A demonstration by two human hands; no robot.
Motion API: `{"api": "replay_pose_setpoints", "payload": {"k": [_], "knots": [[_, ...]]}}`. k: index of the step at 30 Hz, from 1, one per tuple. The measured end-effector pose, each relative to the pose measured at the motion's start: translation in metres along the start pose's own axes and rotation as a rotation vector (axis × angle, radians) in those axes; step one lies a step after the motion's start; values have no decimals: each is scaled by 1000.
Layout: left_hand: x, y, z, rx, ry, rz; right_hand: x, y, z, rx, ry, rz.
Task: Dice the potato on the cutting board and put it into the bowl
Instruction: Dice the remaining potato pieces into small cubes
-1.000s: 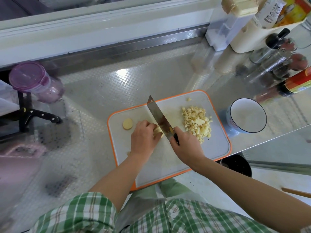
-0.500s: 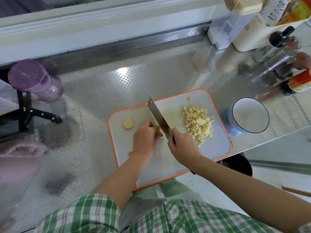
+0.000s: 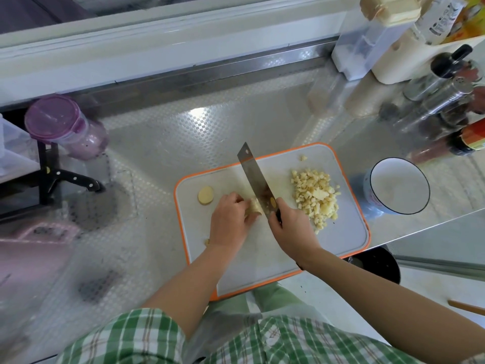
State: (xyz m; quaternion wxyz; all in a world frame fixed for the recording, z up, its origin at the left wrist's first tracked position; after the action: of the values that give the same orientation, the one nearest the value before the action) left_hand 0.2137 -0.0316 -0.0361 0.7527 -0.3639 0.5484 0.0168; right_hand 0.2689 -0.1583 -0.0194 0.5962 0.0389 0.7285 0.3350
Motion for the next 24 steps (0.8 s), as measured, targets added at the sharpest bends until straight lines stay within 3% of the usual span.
{"api": "replay_pose_setpoints", "payload": {"k": [24], "knots": [[2,6,-2,12,24,8,24,3,-12,-52,91,-166]]}}
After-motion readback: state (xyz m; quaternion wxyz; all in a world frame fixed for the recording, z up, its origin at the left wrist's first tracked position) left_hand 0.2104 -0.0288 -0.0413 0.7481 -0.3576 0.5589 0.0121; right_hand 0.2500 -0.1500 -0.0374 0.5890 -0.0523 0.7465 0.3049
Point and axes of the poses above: each hand's wrist, its own z-axis towards the middle knuckle, its own x-axis out of the palm, y = z × x, the point moved 9 cm from there along z, towards the middle knuckle, and after that the axes turned 15 degrees about -y, right-handed, at the moved point
